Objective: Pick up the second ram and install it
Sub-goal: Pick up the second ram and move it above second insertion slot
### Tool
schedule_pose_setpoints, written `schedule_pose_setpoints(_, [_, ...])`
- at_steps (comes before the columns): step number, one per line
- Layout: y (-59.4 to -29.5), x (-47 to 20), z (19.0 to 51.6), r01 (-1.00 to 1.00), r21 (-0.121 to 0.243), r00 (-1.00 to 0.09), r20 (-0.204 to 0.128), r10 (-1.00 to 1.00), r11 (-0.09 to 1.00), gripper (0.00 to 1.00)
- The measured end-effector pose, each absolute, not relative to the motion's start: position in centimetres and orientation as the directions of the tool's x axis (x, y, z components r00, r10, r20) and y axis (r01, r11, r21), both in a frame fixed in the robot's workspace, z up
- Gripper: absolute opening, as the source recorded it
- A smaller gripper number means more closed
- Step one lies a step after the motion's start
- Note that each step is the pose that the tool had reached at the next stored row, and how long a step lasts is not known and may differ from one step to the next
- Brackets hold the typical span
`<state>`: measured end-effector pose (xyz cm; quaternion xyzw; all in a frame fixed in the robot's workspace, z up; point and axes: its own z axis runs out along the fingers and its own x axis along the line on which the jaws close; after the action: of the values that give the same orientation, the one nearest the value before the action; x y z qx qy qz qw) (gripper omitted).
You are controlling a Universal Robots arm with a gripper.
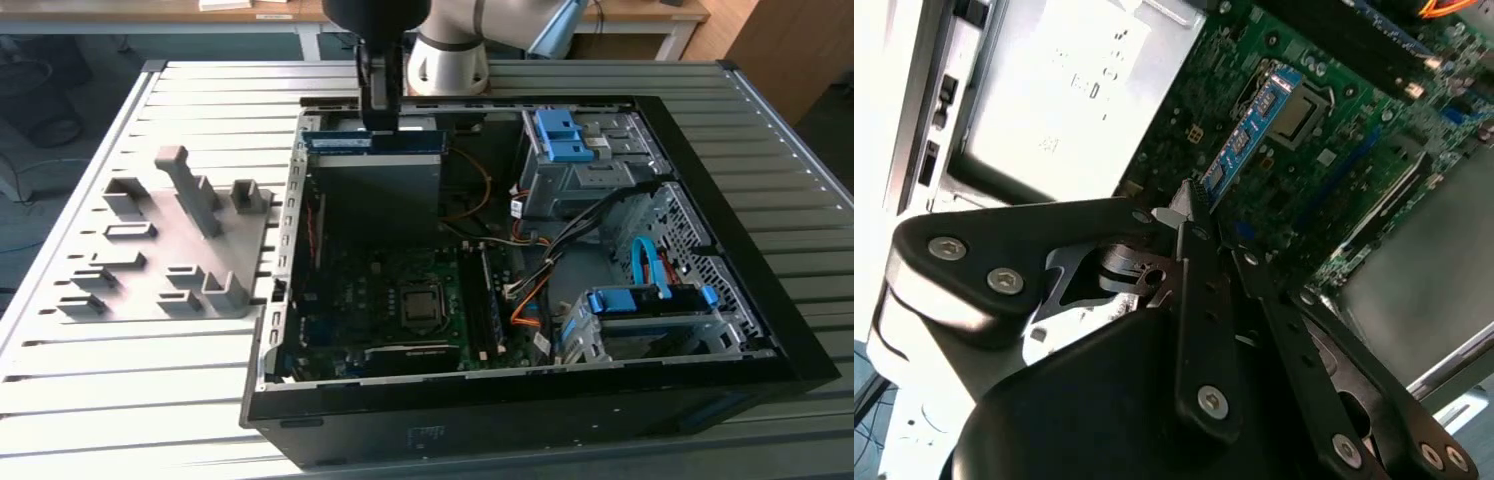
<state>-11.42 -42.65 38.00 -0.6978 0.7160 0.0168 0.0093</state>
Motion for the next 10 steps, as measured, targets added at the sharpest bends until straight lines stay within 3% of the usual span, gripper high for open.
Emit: schedule_pose_setpoints(10, [-42.7,-9.3,38.0,-1.0,0.011,-0.026,-0.037,-0.999,0.026,0.14])
